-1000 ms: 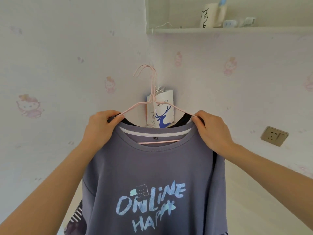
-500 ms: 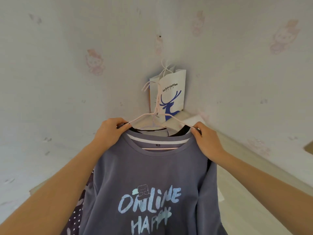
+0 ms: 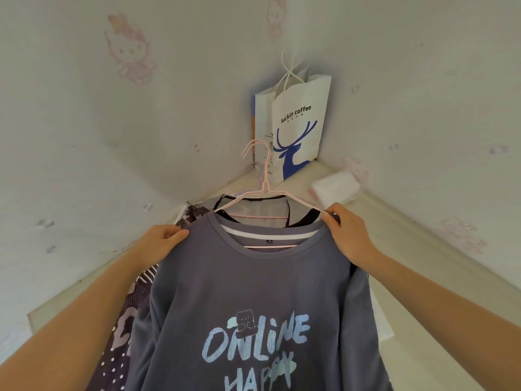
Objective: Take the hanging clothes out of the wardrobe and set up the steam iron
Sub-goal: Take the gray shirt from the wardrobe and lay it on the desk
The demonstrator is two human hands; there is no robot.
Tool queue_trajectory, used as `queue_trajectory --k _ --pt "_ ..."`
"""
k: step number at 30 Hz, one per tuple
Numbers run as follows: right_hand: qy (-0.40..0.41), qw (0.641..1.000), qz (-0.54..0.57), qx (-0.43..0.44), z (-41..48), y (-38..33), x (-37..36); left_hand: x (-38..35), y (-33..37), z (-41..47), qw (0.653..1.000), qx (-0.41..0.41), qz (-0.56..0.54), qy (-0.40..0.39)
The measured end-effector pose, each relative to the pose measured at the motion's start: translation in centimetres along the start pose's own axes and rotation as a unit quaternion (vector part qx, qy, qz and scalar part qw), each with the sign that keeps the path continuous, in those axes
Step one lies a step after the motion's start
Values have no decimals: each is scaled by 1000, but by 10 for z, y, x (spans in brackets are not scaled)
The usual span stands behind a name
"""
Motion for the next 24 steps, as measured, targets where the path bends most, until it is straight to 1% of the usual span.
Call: queue_trajectory --k 3,7,12,15,19,24 --pt "-2 1000 -7 -5 7 2 -11 2 -10 10 1000 -2 -21 18" --pt "10 1000 -6 -11 24 -1 -21 11 -7 26 992 6 -86 93" --pt "40 999 -8 6 61 -16 -22 26 6 60 983 -14 -72 168" --pt "48 999 -10 8 86 -23 -30 33 9 83 977 -23 -30 208" --pt "26 998 -61 -3 103 -9 -57 19 0 109 971 -29 92 217" --pt "4 994 -103 -21 111 20 -93 -16 -24 125 961 27 188 200"
Point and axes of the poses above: each hand's wrist, its own z-axis towards the middle knuckle, its own x-axis out of the back of the hand, y = z × x, the point moved 8 cm from there along z, towards the middle knuckle, and after that the axes turned 9 degrees about y, right-handed, at the moved point
